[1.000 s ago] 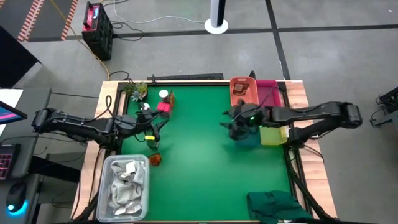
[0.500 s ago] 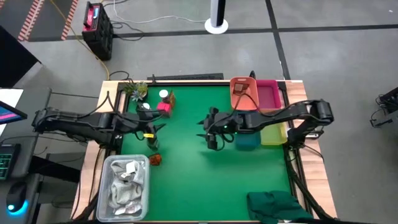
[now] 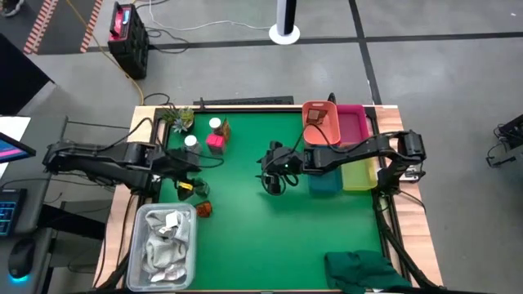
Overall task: Sort spices by type
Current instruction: Put the green seasoning bottle into the blue bin
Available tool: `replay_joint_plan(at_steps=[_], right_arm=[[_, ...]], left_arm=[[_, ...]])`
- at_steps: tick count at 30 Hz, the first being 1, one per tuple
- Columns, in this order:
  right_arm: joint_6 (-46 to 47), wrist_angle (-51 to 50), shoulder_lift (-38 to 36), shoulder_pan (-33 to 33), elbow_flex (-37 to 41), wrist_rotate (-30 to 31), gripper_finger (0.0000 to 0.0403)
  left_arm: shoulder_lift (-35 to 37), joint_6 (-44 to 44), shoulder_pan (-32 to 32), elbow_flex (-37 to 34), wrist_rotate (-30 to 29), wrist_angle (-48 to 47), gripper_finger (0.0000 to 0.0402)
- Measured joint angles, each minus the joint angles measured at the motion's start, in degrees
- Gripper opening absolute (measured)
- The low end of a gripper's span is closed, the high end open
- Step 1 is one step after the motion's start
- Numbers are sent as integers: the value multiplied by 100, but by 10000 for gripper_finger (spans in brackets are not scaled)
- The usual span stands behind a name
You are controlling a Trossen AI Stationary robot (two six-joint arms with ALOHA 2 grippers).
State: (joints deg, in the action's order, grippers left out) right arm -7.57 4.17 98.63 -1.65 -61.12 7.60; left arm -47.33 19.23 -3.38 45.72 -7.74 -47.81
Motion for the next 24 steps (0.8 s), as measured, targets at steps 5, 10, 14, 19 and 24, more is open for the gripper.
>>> replay_joint_plan(at_steps=[5, 10, 14, 19, 24], right_arm=[[-2, 137, 0, 11, 0, -9, 272], [0, 169, 0, 11, 0, -9, 272], [0, 205, 0, 32, 0, -9, 272], [2, 231, 0, 95, 0, -9, 272], [2, 236, 0, 96, 0, -9, 272]], left_arm=[[-344, -25, 0, 74, 74, -53, 274], [-896, -185, 1, 409, 351, -372, 297], [-1465, -221, 4, 742, 385, -1005, 299], [-1961, -371, 4, 909, 390, -1347, 300], [-2256, -502, 4, 917, 364, -1419, 300]])
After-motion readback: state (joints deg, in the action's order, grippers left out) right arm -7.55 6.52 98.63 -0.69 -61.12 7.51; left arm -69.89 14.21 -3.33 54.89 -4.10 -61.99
